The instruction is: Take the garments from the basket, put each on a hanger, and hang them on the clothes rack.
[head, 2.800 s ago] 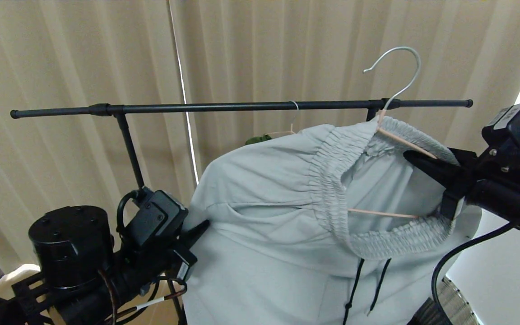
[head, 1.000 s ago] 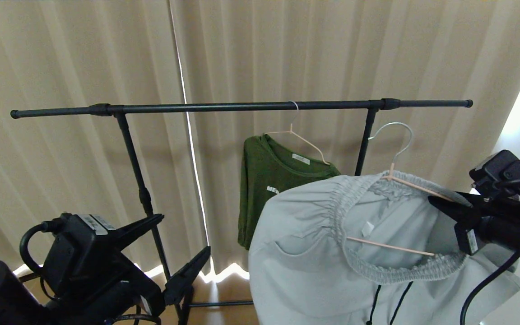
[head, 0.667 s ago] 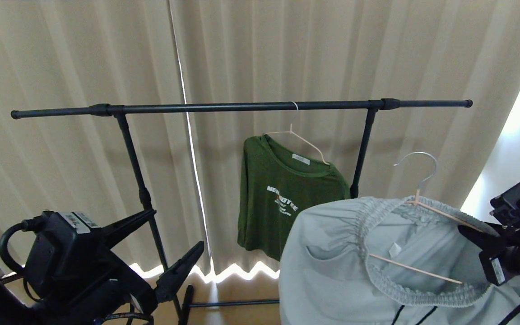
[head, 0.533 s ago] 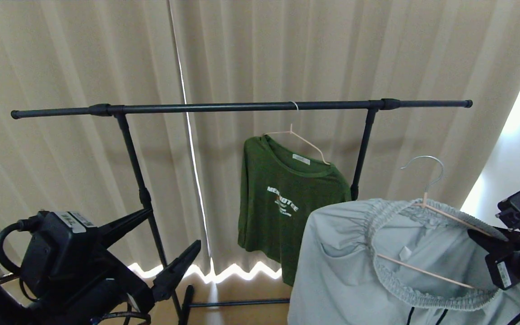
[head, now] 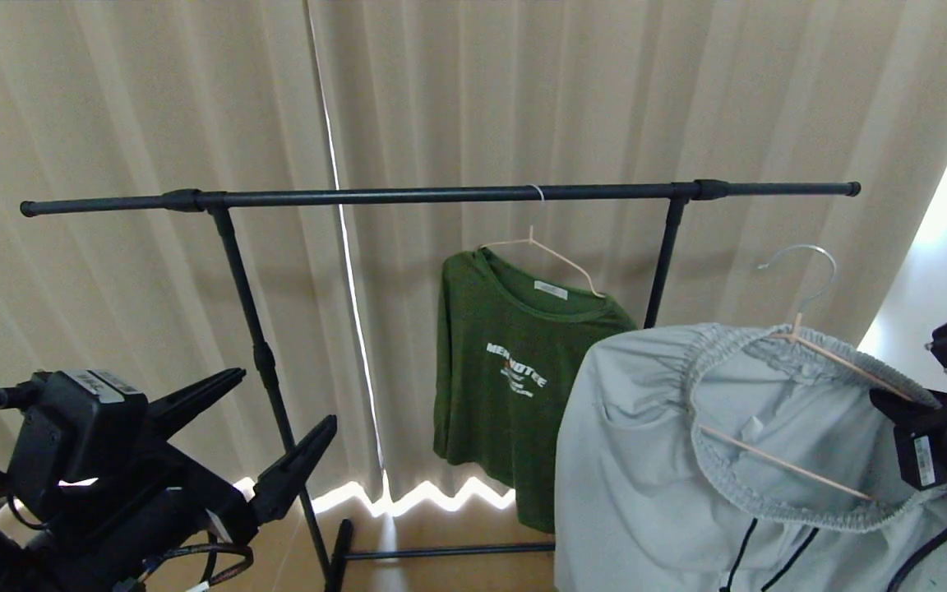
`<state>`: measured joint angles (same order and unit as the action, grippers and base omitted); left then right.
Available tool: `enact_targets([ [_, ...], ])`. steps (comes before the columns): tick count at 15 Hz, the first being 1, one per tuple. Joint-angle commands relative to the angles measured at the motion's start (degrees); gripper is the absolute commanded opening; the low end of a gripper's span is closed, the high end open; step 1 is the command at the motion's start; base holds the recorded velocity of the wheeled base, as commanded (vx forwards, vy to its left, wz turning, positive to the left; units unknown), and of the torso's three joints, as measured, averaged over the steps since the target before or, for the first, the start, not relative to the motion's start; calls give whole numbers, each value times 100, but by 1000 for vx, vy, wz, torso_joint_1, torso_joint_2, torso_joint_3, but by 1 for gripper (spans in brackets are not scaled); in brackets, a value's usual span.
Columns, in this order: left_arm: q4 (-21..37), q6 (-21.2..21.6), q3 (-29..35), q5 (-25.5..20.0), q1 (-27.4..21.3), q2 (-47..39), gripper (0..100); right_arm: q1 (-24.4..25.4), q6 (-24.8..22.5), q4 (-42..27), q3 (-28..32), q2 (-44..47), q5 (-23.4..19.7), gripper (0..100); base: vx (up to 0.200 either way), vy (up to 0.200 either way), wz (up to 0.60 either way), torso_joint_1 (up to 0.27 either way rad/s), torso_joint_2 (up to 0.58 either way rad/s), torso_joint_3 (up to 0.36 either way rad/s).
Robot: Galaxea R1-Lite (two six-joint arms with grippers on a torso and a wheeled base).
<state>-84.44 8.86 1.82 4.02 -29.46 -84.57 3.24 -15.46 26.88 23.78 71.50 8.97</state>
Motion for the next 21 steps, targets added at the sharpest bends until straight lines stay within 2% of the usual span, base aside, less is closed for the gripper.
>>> enact_targets([
  [1,-2,10,-6,2,28,45,100,115,307,-192,522,382,8,0,0,0,0,0,0,0],
  [3,-2,10,-6,11,28,107,100,212,421,-614,979,444,8,0,0,0,0,0,0,0],
  [6,7,1,-59,11,28,397,100,414,421,-1071,1199,409,52,0,0,67,0,1,1,2],
  [16,16,-7,-67,2,152,617,100,537,421,-1080,1208,453,122,0,0,200,0,0,1,3],
  [21,16,-16,-76,2,152,643,100,546,421,-1062,1190,444,122,0,0,0,0,0,0,0],
])
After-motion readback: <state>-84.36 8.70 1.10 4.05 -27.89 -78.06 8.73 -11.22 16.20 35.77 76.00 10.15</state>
